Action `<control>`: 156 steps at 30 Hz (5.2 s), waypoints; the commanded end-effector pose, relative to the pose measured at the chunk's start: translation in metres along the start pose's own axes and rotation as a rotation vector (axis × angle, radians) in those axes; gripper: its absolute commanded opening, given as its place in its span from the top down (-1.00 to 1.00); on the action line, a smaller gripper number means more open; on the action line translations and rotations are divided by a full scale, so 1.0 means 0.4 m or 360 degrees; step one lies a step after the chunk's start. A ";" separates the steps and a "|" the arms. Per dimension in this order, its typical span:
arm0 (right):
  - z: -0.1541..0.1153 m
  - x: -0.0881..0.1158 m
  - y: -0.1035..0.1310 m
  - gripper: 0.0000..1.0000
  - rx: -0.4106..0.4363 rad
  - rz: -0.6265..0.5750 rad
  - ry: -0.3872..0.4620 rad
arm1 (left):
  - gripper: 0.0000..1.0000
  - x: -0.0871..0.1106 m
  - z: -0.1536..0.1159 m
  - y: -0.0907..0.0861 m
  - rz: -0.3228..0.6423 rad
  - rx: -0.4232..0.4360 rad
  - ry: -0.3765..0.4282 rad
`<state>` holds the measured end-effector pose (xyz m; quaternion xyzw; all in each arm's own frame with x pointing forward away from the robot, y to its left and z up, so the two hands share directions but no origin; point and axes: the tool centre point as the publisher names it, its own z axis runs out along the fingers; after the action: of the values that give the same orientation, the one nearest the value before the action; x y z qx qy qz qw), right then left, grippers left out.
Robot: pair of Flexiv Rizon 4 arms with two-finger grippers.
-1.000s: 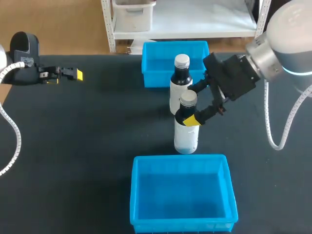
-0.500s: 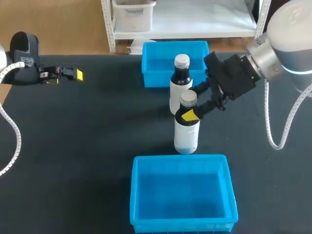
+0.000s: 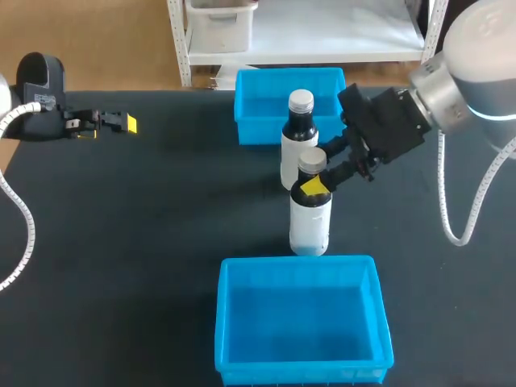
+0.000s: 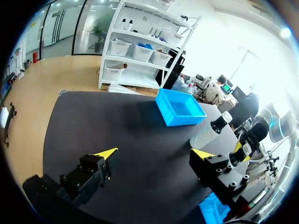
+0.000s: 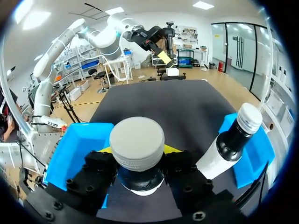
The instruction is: Pick up the bottle, and place it in the far bin if it is heavy, or in the near bin if it is light.
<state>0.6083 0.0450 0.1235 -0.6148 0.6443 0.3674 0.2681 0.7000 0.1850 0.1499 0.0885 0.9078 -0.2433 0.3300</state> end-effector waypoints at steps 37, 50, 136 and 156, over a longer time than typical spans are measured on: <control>-0.447 0.075 -0.070 0.18 0.0522 0.0245 0.0000 | -1.00 0.000 0.000 0.000 0.0000 0.0000 0.0000; -0.439 -0.076 0.059 0.15 0.0351 0.0099 -0.0010 | -1.00 0.000 0.000 0.000 0.0000 0.0000 0.0000; 0.188 -0.081 0.341 -1.00 -0.0565 -0.0478 0.0032 | -1.00 0.000 0.000 0.000 0.0000 0.0000 0.0000; -0.061 0.048 0.112 -1.00 -0.0141 -0.0086 0.0197 | -1.00 0.000 0.000 0.000 0.0000 0.0000 0.0000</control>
<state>0.5584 0.0382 0.1228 -0.6798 0.6103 0.3565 0.1955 0.7000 0.1850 0.1499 0.0885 0.9078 -0.2433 0.3300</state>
